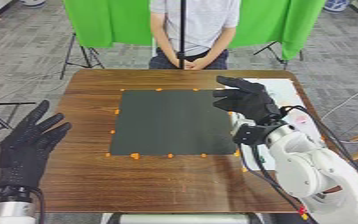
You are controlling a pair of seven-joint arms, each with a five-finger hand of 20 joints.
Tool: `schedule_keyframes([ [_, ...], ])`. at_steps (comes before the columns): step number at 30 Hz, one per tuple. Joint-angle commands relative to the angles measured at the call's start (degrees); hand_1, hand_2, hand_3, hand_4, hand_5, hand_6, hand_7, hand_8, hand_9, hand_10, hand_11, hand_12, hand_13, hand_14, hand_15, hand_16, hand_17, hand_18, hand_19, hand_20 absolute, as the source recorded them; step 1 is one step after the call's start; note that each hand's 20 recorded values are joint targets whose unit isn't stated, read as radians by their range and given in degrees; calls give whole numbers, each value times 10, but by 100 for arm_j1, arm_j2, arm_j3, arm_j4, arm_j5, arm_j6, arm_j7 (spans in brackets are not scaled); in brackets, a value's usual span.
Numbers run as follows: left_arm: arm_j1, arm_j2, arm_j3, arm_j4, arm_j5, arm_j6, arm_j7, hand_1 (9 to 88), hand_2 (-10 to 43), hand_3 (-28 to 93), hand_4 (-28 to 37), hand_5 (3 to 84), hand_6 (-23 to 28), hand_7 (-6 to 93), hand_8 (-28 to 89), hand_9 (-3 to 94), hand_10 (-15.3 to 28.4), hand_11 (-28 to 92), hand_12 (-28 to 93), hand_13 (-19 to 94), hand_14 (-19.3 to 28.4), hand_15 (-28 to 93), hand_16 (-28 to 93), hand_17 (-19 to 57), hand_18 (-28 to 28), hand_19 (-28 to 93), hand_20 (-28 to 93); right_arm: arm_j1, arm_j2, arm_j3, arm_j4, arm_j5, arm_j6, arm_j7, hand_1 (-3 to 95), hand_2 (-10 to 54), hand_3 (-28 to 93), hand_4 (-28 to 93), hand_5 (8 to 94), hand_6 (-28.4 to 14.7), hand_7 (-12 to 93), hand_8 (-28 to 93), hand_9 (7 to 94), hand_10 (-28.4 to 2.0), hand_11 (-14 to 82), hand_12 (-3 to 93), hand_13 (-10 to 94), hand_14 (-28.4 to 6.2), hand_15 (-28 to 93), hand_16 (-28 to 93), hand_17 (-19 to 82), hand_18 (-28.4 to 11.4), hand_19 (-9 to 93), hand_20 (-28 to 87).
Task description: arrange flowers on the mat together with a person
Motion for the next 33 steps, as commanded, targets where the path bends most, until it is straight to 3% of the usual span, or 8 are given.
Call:
schedule_keyframes([
  [1,12,-92,-16,23,46,7,-130,219,86,745,-263,301,53,131,-93,303,161,217,131,213,215,482,-48,-97,192,402,178,5,11,18,-39,-21,15,-10,192,71,814,-238,532,-13,139,-119,562,-170,175,149,444,-186,515,108,41,-242,522,144],
  [13,-22,-209,-56,1,144,-47,-298,218,86,746,-262,302,53,132,-94,303,160,217,130,213,216,482,-47,-97,192,401,178,-55,1,68,-64,-26,32,35,192,70,816,-238,531,-13,138,-119,562,-171,175,149,444,-186,515,108,41,-242,522,143],
  [15,-13,-169,-54,3,96,-9,-265,218,86,745,-262,302,53,131,-94,303,160,218,131,213,215,483,-47,-97,192,400,178,-59,-1,67,-67,-34,45,28,192,70,816,-238,531,-13,138,-119,562,-171,174,148,444,-186,515,108,41,-242,522,143],
  [18,-38,-234,-79,-8,161,-38,-385,219,86,745,-263,302,53,131,-94,304,160,218,131,213,216,483,-48,-97,192,400,178,-91,-23,97,-75,-56,52,54,193,70,815,-238,532,-13,138,-119,562,-171,175,149,444,-186,515,108,41,-242,522,143],
  [20,-44,-243,-72,-10,146,-25,-382,219,86,745,-263,302,53,131,-94,304,161,219,131,213,216,483,-48,-97,192,400,178,-84,-10,91,-71,-24,50,44,192,70,815,-238,532,-13,138,-119,562,-170,176,149,444,-186,515,108,41,-242,522,143],
  [21,-62,-281,-84,-25,172,-8,-460,219,86,746,-263,302,53,131,-94,304,161,219,131,213,216,483,-48,-97,192,400,178,-107,-27,112,-75,-42,40,64,192,70,815,-238,532,-13,138,-119,562,-170,176,149,444,-186,515,108,41,-242,522,143],
  [24,-20,-263,-84,-23,157,-30,-399,219,87,745,-263,303,53,132,-94,305,161,219,130,213,216,484,-47,-97,192,400,178,-149,-42,150,-82,-53,18,68,192,71,815,-238,532,-14,138,-119,562,-171,176,149,444,-186,515,108,41,-242,522,143],
  [33,-54,-289,-81,-24,206,-56,-433,219,87,746,-263,304,54,132,-94,306,161,221,129,213,216,486,-48,-97,192,401,179,-155,-65,170,-84,-84,9,86,192,71,814,-237,531,-14,137,-118,563,-170,176,149,444,-186,516,108,41,-242,522,143],
])
